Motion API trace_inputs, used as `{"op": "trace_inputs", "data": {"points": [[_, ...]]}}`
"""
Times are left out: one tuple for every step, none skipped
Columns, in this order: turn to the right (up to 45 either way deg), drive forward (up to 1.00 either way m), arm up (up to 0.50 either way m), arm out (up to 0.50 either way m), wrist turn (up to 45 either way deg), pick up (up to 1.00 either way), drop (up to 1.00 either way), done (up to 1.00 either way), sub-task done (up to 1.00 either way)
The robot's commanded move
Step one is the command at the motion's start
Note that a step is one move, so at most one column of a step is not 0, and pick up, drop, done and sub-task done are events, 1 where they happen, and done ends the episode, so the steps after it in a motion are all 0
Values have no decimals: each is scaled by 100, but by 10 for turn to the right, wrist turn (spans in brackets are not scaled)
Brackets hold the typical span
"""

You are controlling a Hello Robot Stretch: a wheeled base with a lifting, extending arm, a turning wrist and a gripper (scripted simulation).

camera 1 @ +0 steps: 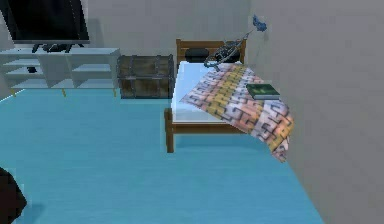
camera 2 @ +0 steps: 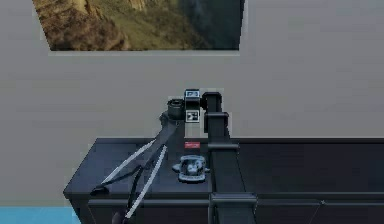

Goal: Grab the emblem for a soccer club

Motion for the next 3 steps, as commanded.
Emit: {"op": "trace_inputs", "data": {"points": [[0,0,0,0,450,0,0,0,0],[0,0,0,0,450,0,0,0,0],[0,0,0,0,450,0,0,0,0]]}}
